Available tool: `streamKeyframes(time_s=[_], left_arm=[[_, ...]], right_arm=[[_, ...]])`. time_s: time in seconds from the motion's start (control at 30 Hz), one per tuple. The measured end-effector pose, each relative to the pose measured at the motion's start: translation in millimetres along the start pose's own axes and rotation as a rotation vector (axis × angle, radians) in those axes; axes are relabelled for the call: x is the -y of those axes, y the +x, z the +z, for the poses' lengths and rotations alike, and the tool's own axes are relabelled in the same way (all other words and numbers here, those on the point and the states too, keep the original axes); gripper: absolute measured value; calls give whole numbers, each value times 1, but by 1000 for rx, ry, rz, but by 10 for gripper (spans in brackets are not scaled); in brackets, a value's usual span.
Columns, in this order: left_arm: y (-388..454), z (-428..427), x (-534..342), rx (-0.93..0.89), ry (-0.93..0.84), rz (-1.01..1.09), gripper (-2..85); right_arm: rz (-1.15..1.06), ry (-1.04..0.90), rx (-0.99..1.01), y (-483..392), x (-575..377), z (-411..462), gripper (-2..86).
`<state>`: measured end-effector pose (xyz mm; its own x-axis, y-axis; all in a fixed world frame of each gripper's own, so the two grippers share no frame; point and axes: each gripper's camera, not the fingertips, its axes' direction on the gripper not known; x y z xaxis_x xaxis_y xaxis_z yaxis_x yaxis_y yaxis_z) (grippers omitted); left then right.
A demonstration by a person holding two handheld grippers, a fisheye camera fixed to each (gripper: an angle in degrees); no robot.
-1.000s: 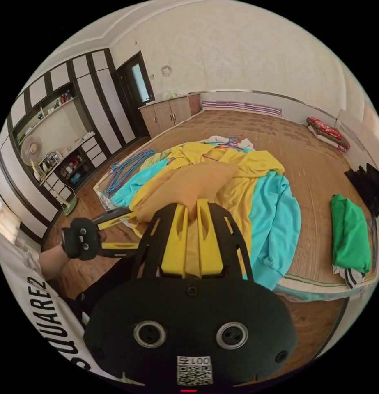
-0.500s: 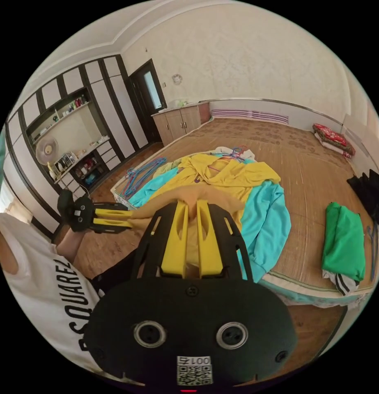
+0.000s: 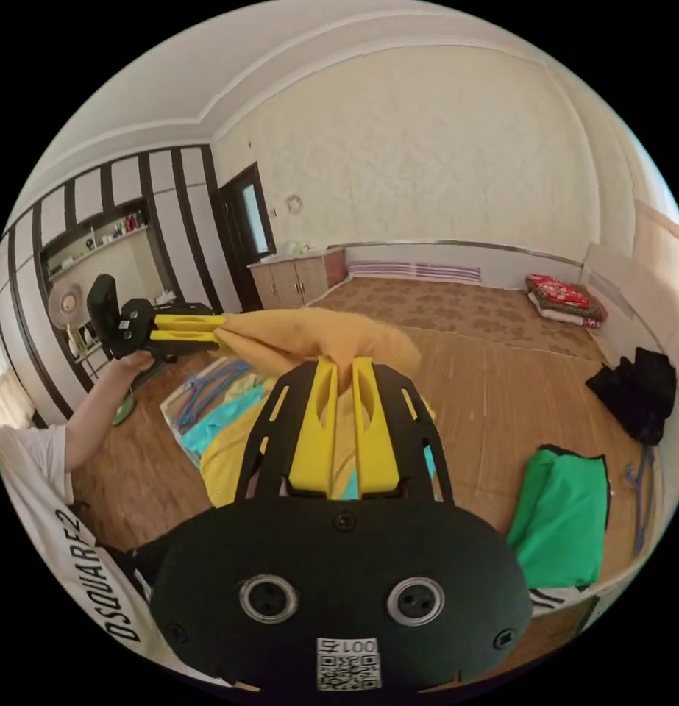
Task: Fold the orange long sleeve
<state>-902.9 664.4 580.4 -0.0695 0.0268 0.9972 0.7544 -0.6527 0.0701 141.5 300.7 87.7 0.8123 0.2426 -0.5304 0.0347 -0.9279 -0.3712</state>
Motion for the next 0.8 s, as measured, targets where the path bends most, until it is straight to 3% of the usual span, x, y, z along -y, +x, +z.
streamKeyframes(time_s=[0.13, 0.3, 0.4, 0.53, 0.7, 0.8], left_arm=[[98, 48, -16, -38, -74, 3, 42], [216, 95, -41, -260, -237, 67, 41], [230, 81, -17, -231, -222, 140, 41], [189, 72, 63, -138, -115, 222, 40], [134, 140, 194, 24, -135, 279, 40], [107, 185, 282, 88, -174, 182, 40]], right_arm=[[30, -178, 10, 12, -95, 9, 32], [131, -457, 37, 23, -227, 34, 31], [140, -398, 61, 22, -255, 6, 29], [139, -243, 69, 60, -228, -38, 25], [123, -122, -35, 155, -158, -49, 21], [167, -62, -165, 214, -114, -57, 21]])
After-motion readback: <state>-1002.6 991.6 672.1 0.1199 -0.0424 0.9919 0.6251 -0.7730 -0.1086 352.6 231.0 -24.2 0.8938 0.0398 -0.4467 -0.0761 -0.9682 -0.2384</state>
